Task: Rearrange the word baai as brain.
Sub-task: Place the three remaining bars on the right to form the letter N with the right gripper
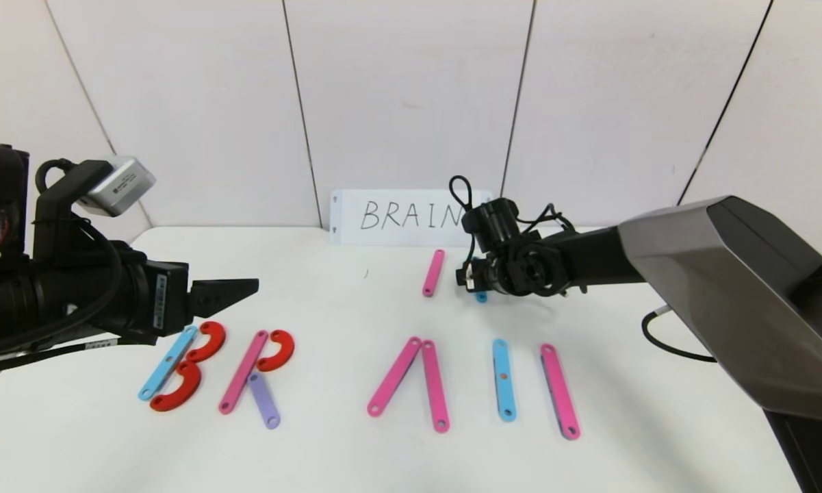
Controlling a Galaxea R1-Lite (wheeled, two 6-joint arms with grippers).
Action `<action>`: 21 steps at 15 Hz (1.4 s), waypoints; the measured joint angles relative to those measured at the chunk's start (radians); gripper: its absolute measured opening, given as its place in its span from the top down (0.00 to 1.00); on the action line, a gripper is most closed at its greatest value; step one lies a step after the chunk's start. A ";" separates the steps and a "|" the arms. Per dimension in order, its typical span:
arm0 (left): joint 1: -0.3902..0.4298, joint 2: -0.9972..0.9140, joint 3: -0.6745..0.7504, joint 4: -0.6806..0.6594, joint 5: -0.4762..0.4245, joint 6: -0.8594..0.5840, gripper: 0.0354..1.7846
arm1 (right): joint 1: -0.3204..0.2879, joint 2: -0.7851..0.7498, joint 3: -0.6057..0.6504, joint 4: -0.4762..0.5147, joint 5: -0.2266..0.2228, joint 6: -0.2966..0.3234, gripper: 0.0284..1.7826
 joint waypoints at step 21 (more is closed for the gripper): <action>0.000 0.021 0.003 -0.001 0.000 0.002 0.03 | 0.017 0.042 -0.056 0.008 0.006 0.133 0.04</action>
